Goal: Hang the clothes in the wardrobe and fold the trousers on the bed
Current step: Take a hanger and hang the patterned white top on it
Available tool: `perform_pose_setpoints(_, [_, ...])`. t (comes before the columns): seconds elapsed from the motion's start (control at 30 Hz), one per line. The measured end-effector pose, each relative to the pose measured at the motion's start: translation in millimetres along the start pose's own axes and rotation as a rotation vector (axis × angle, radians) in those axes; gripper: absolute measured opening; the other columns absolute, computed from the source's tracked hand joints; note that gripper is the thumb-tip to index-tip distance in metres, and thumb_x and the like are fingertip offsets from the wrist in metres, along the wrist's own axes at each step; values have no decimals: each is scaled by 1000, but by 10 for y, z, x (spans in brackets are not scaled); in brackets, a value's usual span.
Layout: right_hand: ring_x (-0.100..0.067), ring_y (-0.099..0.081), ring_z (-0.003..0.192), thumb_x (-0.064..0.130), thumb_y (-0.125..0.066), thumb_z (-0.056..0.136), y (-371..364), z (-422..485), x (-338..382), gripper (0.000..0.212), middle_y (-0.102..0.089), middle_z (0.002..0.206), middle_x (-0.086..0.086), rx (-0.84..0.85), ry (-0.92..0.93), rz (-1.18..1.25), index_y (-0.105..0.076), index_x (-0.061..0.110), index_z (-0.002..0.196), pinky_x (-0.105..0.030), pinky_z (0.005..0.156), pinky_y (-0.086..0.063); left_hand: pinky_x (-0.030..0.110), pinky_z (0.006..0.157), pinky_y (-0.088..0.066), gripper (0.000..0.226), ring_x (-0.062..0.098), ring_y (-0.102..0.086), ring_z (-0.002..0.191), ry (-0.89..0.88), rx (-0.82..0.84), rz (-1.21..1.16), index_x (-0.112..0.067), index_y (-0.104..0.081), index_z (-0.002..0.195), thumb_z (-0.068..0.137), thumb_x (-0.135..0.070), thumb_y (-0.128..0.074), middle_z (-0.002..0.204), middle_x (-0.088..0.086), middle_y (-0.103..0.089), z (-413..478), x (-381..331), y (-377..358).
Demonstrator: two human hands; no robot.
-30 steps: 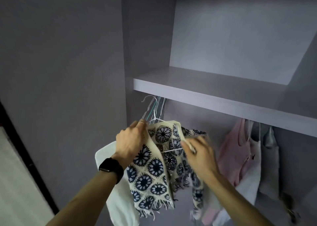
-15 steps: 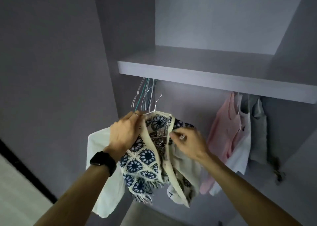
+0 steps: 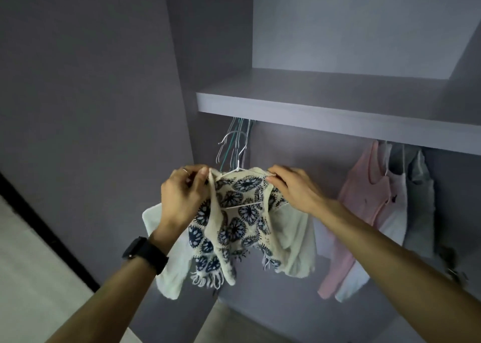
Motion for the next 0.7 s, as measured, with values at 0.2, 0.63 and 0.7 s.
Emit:
perform_pose_setpoints(0.2, [-23, -64, 67, 35, -45, 104, -191, -34, -30, 24, -71, 92, -6, -43, -33, 2, -53, 17, 118, -40, 61, -56, 21, 73, -56, 25, 6, -70, 80, 185, 300, -492, -32, -79, 85, 89, -54, -67, 87, -8, -76, -33, -111, 42])
perform_pose_setpoints(0.63, [-5, -70, 76, 26, -65, 98, -22, 33, 46, 21, -77, 97, 8, -58, -107, 244, -75, 21, 116, -27, 74, -56, 38, 73, -52, 36, 26, -64, 99, -320, 559, 596, -25, -68, 111, 100, -53, -48, 111, -7, -61, 177, -299, -681])
perform_pose_setpoints(0.7, [1, -67, 89, 24, -69, 95, 43, 170, 118, 24, -76, 107, 9, -111, -121, 277, -74, 25, 118, -20, 85, -55, 41, 73, -53, 40, 28, -64, 102, -343, 550, 636, -22, -65, 113, 100, -55, -46, 112, -4, -59, 183, -337, -764])
Point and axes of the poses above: each hand's wrist, its own z-axis towards the middle knuckle, its own y-axis out of the back of the hand, x = y × z, the point moved 4 cm from there along z, towards the middle knuckle
